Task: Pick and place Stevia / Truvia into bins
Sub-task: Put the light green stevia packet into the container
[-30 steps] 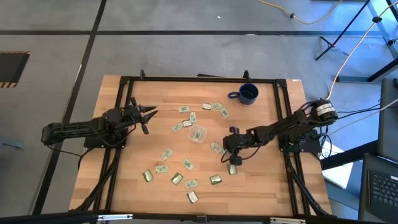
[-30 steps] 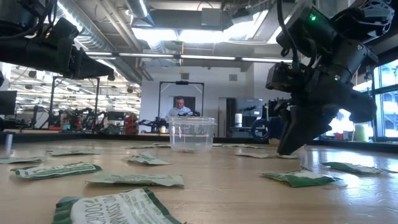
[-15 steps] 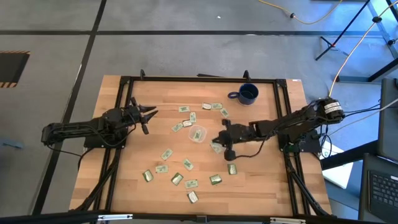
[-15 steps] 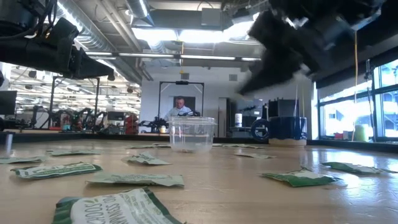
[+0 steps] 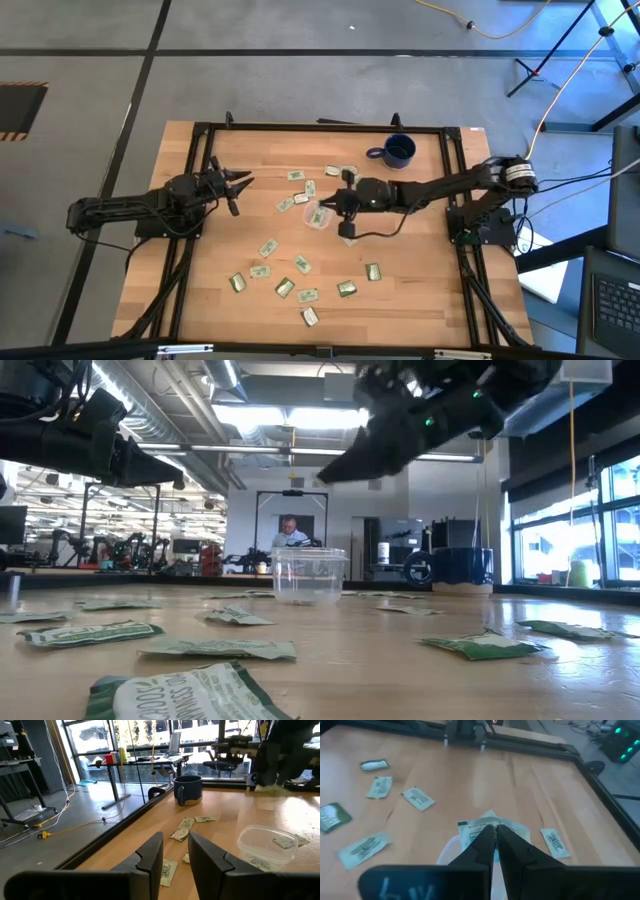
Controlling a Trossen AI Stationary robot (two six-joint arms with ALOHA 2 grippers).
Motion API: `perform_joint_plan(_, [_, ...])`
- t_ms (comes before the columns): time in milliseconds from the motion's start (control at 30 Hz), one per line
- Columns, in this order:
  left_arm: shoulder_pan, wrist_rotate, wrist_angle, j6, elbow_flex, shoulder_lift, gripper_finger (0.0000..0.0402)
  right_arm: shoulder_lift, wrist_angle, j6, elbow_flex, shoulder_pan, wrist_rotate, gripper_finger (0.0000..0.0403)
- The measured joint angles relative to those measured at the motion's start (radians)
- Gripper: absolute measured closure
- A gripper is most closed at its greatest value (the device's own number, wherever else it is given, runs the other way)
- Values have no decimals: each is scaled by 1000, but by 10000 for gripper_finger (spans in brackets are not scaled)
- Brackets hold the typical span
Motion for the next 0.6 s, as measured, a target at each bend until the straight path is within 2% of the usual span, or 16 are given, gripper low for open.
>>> perform_joint_plan(267, [0, 0, 0, 0, 0, 0, 316, 150, -1, -3, 54, 1, -3, 377])
perform_joint_plan(600, [0, 0, 0, 0, 0, 0, 315, 251, -1, 31, 71, -4, -2, 377])
